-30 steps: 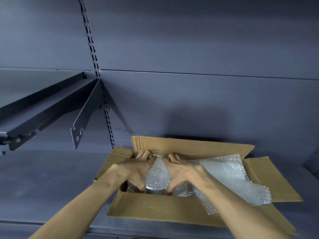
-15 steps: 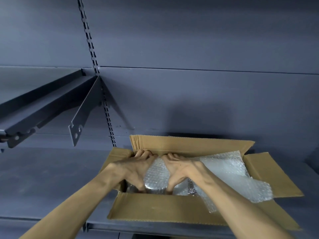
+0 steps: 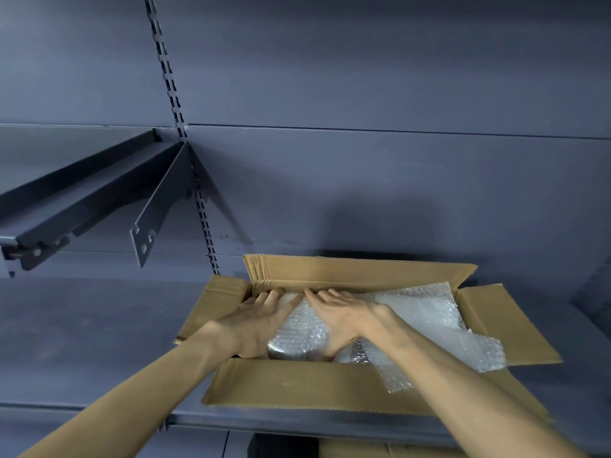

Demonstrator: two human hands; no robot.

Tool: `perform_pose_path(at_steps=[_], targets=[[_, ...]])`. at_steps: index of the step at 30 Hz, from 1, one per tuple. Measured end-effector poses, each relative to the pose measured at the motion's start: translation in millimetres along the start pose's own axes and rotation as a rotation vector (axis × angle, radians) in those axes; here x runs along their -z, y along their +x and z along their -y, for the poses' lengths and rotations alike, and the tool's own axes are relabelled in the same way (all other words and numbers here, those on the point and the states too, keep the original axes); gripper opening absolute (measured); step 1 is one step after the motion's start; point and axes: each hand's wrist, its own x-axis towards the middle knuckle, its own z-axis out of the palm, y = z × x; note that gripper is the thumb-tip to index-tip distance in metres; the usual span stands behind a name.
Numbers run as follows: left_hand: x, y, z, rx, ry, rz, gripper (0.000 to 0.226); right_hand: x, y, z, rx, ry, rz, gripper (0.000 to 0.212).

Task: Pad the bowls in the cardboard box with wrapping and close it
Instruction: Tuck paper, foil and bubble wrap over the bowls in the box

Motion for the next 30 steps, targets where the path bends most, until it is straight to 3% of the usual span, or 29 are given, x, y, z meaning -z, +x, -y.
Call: perform_pose_path(at_steps=[8,12,16,21,27,30], targets=[[11,-2,10,0.062,0.047,0.166,0.118,9,-9,-7,-0.096,-0.07,0.134,0.143],[-3,1,1,0.098,0.163,0.138,0.113,-1,-8,-2,-0.106,-0.116,0.089,0.127],[-1,0,0,0.072,0.216,0.118,0.118,-10,-7,7,-0.118,-0.138,0.033,0.127],[8,-7,9,0.026,0.079,0.142,0.128,-16,-12,5,-0.087,-0.111,-0.034,0.125],[49,-11,17,0.076,-0.137,0.31,0.12,5,-22,-6,-0.028,-0.12,0.057,0.132],[62,-12,17,0.051,-0.187,0.262,0.109,19,-32,-13,0.037,-0.031,-0.014,0.137]])
